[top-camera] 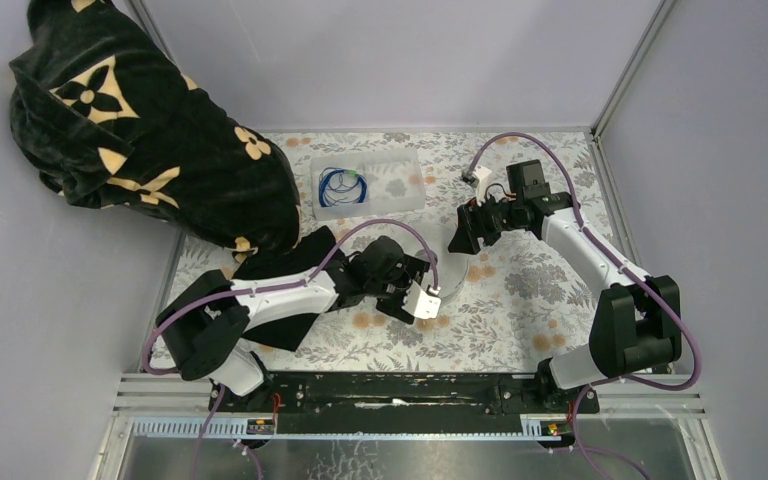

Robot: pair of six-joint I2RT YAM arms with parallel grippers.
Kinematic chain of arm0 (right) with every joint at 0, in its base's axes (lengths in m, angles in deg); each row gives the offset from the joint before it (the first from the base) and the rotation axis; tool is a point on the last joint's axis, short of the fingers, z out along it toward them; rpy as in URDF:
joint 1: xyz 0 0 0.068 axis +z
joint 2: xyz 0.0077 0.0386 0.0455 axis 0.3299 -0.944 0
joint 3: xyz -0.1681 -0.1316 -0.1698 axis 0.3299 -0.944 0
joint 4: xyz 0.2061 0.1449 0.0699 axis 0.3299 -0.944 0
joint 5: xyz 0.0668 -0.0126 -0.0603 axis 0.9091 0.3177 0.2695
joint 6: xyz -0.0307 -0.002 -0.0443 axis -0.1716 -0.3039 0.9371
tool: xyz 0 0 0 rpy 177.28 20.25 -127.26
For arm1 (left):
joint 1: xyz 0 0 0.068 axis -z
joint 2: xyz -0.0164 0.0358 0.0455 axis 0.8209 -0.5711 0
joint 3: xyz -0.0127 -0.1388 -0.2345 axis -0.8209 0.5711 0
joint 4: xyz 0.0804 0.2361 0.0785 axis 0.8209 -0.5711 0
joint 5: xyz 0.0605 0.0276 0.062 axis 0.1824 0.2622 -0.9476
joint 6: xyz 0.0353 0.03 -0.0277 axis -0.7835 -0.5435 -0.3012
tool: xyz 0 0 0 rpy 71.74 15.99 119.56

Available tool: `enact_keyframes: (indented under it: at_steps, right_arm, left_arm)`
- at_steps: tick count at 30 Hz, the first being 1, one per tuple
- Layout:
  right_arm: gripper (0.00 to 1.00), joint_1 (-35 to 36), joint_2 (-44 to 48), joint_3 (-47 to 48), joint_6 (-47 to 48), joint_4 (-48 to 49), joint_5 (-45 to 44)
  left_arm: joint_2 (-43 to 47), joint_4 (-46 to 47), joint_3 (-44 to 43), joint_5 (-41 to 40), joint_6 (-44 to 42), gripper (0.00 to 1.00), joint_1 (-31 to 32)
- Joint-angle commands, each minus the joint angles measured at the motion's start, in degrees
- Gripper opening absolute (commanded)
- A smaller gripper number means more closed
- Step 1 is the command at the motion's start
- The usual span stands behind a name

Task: Wrap the cables
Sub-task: Wrap the cable around the cable reel.

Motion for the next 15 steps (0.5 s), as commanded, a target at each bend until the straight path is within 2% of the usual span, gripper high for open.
enact_keyframes:
  at_steps: [1, 10, 15]
  right_arm:
    - [0.70, -0.55, 1.48, -0.38, -0.42, 1.25, 2.21]
    - [0.70, -0.78, 1.03, -0.46, -0.36, 1.25, 2.67]
    - [0.70, -0.86, 0.77, -0.58, -0.29, 1.20, 2.74]
  left_arm:
    - [-0.74, 6.85, -0.18, -2.47, -1.56, 0.88, 0.90]
    - [-2.16, 11.62, 2.26, -6.77, -4.14, 0.85, 3.00]
    - [-0.76, 8.14, 1.12, -4.28, -1.70, 0.88, 3.47]
